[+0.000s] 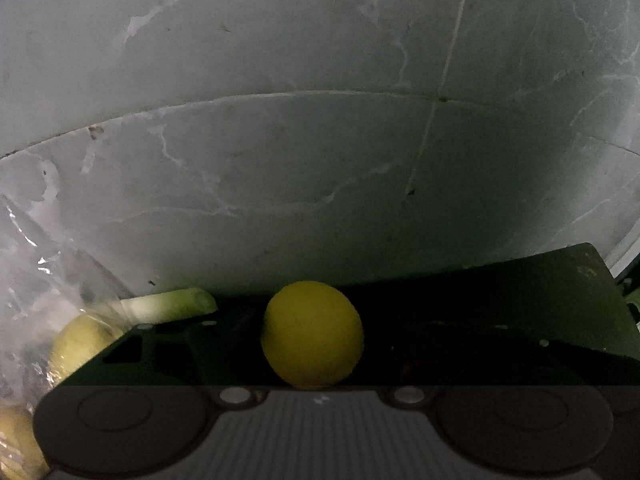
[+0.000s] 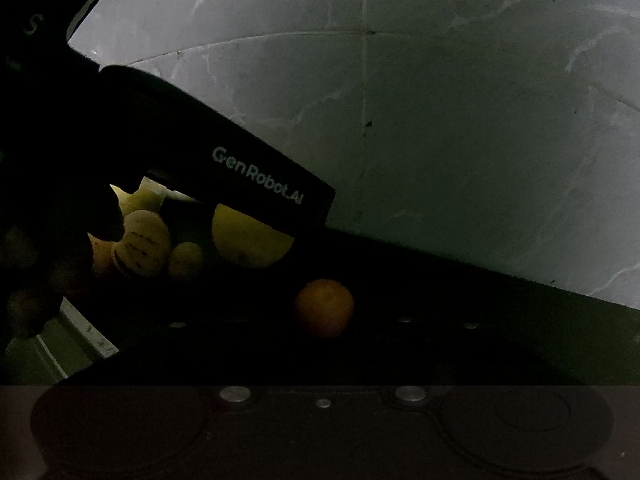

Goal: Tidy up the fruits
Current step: 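Close the left tool on the yellow lemon while the right tool grasps the small orange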

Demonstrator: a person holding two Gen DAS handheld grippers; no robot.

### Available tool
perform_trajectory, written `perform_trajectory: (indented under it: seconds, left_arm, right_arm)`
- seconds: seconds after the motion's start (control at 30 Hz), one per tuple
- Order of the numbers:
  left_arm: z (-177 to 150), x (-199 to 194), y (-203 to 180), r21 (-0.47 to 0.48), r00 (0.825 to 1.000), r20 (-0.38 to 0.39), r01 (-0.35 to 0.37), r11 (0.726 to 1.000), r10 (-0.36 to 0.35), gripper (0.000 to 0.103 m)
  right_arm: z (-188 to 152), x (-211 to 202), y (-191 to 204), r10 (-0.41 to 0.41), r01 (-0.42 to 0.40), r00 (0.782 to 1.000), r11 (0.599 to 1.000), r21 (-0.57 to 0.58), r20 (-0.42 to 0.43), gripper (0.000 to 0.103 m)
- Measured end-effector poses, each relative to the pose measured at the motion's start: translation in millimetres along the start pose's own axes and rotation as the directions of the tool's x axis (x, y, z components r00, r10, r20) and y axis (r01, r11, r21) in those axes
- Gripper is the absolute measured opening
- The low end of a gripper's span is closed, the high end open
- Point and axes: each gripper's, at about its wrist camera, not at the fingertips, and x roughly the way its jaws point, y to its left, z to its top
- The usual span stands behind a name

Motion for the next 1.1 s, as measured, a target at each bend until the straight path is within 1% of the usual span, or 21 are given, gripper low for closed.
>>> perform_trajectory:
  seconds: [0.07,0.1,0.13,0.33,0.47,0.6,0.67,0.73,0.8,0.93,0.97,1.03,1.1]
  left_arm:
    - [-0.9,1.7,0.0,0.001,1.000,0.001,-0.005,1.000,0.005,0.066]
    - [-0.8,2.0,1.0,0.003,1.000,0.000,-0.011,1.000,0.011,0.062]
    - [-1.1,2.0,1.0,0.006,1.000,-0.002,-0.021,1.000,0.021,0.060]
    - [-1.3,-0.8,3.9,-0.004,1.000,-0.001,-0.017,1.000,0.017,0.059]
    - [-2.9,-10.9,10.8,-0.004,1.000,-0.001,-0.013,1.000,0.013,0.059]
    - [-5.6,-20.5,14.3,-0.006,1.000,0.012,-0.007,1.000,0.007,0.054]
    - [-6.2,-25.8,23.0,-0.038,1.000,0.013,0.014,0.999,-0.013,0.050]
    - [-7.5,-32.9,25.5,-0.041,0.999,0.035,0.030,0.999,-0.028,0.038]
    - [-7.7,-40.4,23.4,-0.020,0.998,0.044,0.041,0.999,-0.041,0.031]
    - [-3.9,-39.3,15.5,0.040,0.998,0.041,0.042,0.998,-0.043,0.031]
    - [-5.4,-47.6,7.5,0.043,0.998,0.042,0.043,0.998,-0.044,0.033]
    - [-4.6,-45.5,6.9,0.051,0.999,0.036,0.038,0.998,-0.040,0.044]
    - [-3.7,-42.7,0.5,0.057,0.999,0.030,0.033,0.998,-0.034,0.050]
  right_arm:
    - [-0.6,6.0,2.0,0.000,0.000,1.000,1.000,0.000,-0.002,0.038]
    - [-0.7,7.6,2.3,0.000,0.000,1.000,1.000,0.000,-0.002,0.037]
    - [-0.7,9.8,3.1,-0.002,0.002,1.000,1.000,-0.001,-0.002,0.035]
    - [-6.0,6.8,7.7,-0.015,0.015,1.000,1.000,-0.002,0.000,0.034]
    - [-6.7,1.1,10.3,-0.021,0.021,1.000,1.000,-0.009,0.001,0.034]
    - [-8.1,-4.7,13.0,-0.031,0.031,1.000,0.999,-0.012,0.003,0.034]
    - [-7.7,-8.9,14.9,-0.034,0.034,0.999,0.999,-0.009,0.005,0.034]
    - [-6.3,-13.2,18.8,-0.037,0.037,0.999,0.999,-0.012,0.008,0.034]
    - [-6.5,-17.7,21.2,-0.044,0.045,0.999,0.999,-0.016,0.009,0.034]
    - [-10.9,-24.2,24.9,-0.061,0.062,0.998,0.998,-0.016,0.004,0.034]
    - [-11.5,-25.5,25.6,-0.066,0.066,0.998,0.998,-0.013,0.002,0.034]
    - [-13.2,-31.2,23.9,-0.074,0.074,0.997,0.997,-0.007,0.004,0.034]
    - [-15.1,-34.5,23.4,-0.081,0.081,0.997,0.997,0.001,0.004,0.034]
